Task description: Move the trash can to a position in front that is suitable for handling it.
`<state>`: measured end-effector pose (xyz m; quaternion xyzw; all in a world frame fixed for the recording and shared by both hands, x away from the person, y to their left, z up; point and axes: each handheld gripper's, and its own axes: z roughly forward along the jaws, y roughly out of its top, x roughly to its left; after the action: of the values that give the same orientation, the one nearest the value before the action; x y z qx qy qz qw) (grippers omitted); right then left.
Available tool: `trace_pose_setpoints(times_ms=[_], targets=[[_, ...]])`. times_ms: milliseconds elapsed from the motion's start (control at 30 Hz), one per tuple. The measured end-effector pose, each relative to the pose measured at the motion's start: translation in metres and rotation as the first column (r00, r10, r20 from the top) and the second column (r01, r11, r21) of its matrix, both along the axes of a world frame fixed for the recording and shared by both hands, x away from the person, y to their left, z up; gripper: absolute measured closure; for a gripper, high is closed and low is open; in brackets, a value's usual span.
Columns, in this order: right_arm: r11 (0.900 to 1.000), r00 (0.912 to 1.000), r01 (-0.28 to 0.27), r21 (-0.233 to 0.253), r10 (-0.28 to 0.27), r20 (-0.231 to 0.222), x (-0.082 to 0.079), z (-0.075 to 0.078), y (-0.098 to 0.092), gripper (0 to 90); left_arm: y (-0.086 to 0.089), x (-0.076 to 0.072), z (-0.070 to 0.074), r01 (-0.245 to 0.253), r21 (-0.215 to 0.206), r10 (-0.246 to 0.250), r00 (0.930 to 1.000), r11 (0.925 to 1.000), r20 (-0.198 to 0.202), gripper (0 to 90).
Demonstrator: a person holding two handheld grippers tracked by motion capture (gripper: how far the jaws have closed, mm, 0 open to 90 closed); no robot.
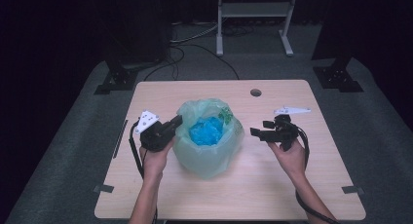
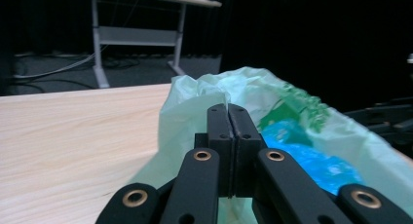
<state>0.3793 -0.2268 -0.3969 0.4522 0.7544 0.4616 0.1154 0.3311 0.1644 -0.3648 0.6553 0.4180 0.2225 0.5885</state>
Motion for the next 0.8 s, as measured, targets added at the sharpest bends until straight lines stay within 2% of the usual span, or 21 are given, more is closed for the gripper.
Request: trace_pose_setpoints(times_ms=[133, 167, 267, 467, 600, 767, 800], targets=[[1.000, 0.9998, -0.017, 0.017, 0.017, 0.015, 0.001, 0.012, 0.007, 29.6, -0.001, -0.002, -0.002, 0.027, -0.040, -0.027, 0.9996, 0.9989, 0.004, 89.6], [0.999, 0.9993, -0.029, 0.024, 0.029, 0.026, 0.002, 0.021, 0.014, 29.6, -0.001, -0.003, -0.003, 0.037, -0.049, -0.037, 0.9993, 0.9981, 0.006, 89.6], [0.998, 0.9976, -0.056, 0.029, 0.055, 0.043, 0.005, 0.034, 0.028, 29.6, 0.000, -0.005, -0.006, 0.068, -0.087, -0.068, 0.9977, 0.9939, 0.008, 89.6], [0.995, 0.9934, -0.097, 0.032, 0.095, 0.065, 0.010, 0.051, 0.055, 29.8, 0.005, -0.007, -0.003, 0.084, -0.103, -0.082, 0.9964, 0.9911, 0.019, 89.6], [0.995, 0.9931, -0.101, -0.011, 0.102, 0.058, 0.018, 0.057, 0.078, 30.9, 0.008, -0.009, -0.002, 0.094, -0.118, -0.092, 0.9955, 0.9886, 0.023, 89.7], [0.995, 0.9946, -0.085, -0.053, 0.088, 0.055, 0.023, 0.055, 0.090, 34.4, 0.009, -0.010, -0.003, 0.108, -0.136, -0.106, 0.9941, 0.9848, 0.024, 89.7], [0.995, 0.9959, -0.073, -0.075, 0.076, 0.049, 0.026, 0.052, 0.095, 36.8, 0.008, -0.010, -0.003, 0.114, -0.134, -0.111, 0.9935, 0.9844, 0.025, 89.7]])
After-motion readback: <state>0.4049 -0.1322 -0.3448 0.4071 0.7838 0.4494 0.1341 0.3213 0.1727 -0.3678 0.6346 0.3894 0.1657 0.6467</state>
